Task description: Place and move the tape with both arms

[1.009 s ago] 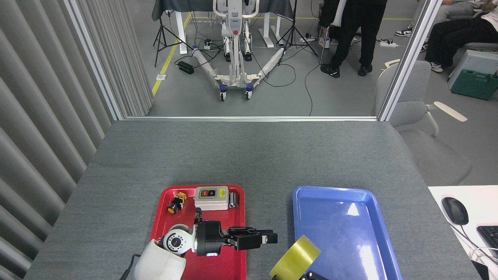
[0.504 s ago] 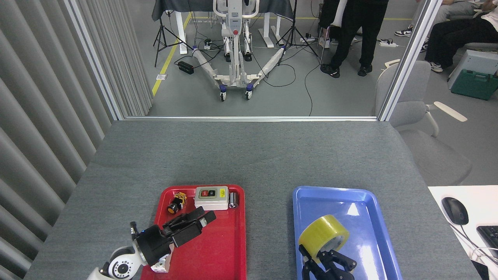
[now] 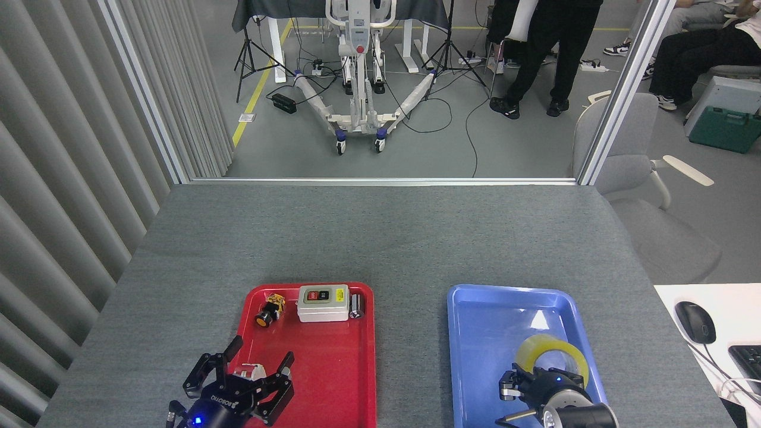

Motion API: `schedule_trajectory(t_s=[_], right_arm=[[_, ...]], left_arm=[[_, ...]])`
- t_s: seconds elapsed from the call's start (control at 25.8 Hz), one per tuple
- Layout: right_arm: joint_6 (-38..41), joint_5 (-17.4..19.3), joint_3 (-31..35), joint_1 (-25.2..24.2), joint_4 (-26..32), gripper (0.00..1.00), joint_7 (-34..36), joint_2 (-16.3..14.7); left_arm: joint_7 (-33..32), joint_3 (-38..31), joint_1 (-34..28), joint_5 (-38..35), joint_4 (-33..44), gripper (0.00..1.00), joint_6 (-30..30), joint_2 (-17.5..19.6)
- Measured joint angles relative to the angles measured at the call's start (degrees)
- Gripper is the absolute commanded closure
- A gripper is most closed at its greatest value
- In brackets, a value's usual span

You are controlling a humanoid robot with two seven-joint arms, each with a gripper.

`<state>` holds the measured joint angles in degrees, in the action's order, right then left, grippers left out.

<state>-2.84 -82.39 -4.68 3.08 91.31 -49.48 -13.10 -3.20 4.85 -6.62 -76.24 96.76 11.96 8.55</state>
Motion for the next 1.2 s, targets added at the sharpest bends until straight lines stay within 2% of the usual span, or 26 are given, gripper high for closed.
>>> schedule_trajectory(t_s=[0.08,0.12,0.19,0.35,0.47,0.58,0.78,0.93,1.05,1.2], right_arm=[[-0.4,0.9,0.0,1.4,-0.5,0.99,-2.8,-0.1],[-0.5,1.2,0.0,1.8,-0.6,0.75,-4.0,-0.1],[-0.8,1.7,0.0,2.4,-0.8,0.02,-5.3,-0.1],[-1.0,2.1,0.1,2.7,-1.1,0.0,-5.8,-0.4],[0.3,2.3,0.1,2.2,-0.2,0.0,-5.3,-0.4],[1.7,2.4,0.2,1.3,1.3,0.0,-1.3,-1.5],[2.6,3.0,2.1,-0.9,3.7,0.0,11.3,-2.9],[2.9,3.5,3.2,-2.6,4.3,0.0,24.8,-3.4],[3.1,3.5,3.6,-4.1,4.4,0.0,35.4,-3.2],[3.1,3.2,3.8,-6.3,4.1,0.0,43.4,-2.0]], left_arm=[[1.3,0.6,-0.2,-0.6,0.4,0.01,-5.1,0.0],[1.6,0.8,-0.3,-0.7,0.5,0.01,-7.3,0.1],[2.3,1.0,-0.3,0.1,0.7,0.01,-10.7,0.3],[4.5,0.5,0.1,2.1,0.0,0.01,-13.4,0.7],[9.8,-0.1,0.4,2.6,-0.6,0.01,-14.3,1.0],[15.2,-0.3,0.5,2.7,-1.1,0.01,-14.6,1.2],[18.6,-0.4,0.5,2.9,-1.6,0.01,-14.7,1.4],[19.1,-0.4,0.5,2.9,-1.7,0.01,-14.7,1.4],[18.9,-0.5,0.5,3.1,-2.0,0.01,-14.4,1.4],[18.4,-0.5,0.5,3.2,-2.5,0.01,-13.9,1.4]])
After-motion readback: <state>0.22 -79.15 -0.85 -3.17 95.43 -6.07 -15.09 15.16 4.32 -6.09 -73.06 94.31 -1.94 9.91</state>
